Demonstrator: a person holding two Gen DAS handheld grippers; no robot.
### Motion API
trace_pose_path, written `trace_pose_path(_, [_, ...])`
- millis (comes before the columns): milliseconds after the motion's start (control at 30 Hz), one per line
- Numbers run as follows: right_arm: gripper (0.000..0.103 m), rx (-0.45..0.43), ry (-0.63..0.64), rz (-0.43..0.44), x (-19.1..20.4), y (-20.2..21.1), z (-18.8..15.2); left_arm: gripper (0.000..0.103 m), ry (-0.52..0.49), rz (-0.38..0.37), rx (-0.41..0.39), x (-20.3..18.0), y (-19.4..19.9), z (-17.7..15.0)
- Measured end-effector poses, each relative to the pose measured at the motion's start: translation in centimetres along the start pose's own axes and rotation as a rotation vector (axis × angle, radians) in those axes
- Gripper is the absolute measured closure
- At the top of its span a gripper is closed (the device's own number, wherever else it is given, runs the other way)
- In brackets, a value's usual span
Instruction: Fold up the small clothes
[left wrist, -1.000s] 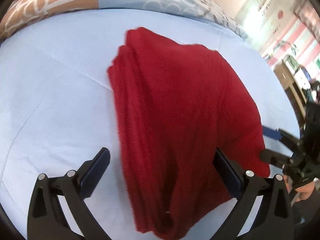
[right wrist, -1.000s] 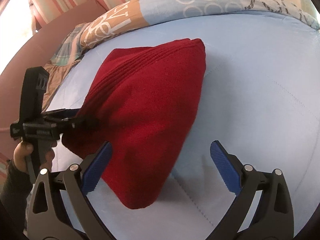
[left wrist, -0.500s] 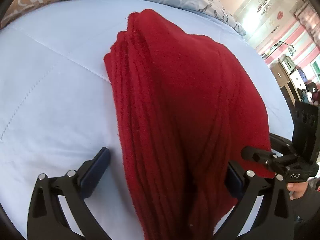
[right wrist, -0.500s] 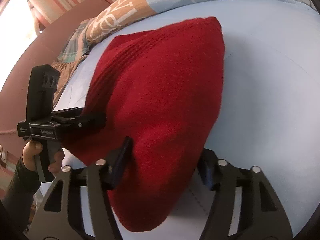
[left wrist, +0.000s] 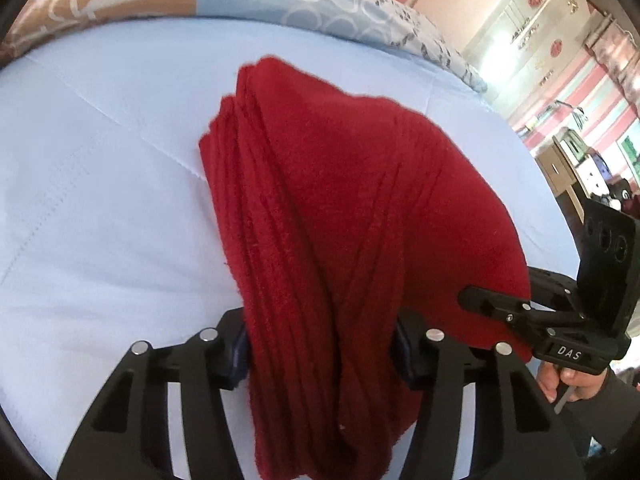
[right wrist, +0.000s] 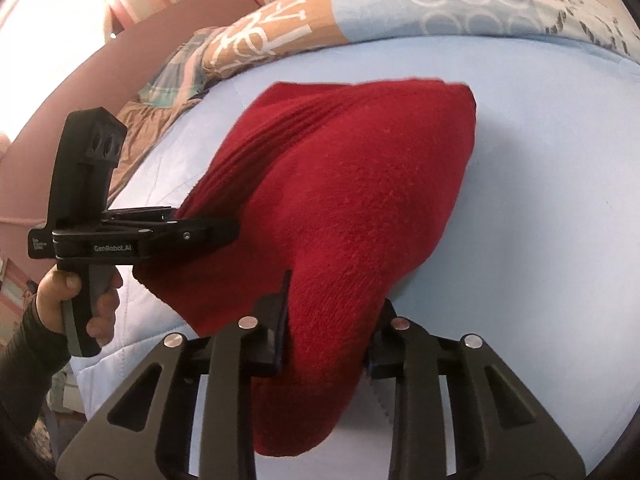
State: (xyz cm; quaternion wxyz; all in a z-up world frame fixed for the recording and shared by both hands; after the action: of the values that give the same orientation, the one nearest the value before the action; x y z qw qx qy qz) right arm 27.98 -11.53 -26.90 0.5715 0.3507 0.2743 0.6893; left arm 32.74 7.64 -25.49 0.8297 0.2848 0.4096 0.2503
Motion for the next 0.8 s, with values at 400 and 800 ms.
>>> trace_pose_path(400, [0.077, -0.145, 0.117, -0.022, -3.3, 5.0, 1.9, 0.053, -0.038, 0.043, -0.134, -7.2, -1.1, 1.4])
trace_pose_path(800, [0.077, -0.186, 0.192, -0.058, -13.5, 9.9, 0.3, 0.054, -0.079, 0.080, -0.202, -17.9, -7.3, 1.6])
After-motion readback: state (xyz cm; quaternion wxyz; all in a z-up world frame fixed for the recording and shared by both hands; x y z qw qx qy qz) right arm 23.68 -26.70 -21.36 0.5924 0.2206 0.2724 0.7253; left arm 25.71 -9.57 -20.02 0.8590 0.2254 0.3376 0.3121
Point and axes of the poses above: each gripper's, at about its wrist camera, not at the fingertips, and y roughly against the way its jaws point, x to its left, z to its top, the point moved 4 cm from there along -y, roughly the way its jaws point, and after that the axes turned 14 degrees about -z, right-handed, at the moved point
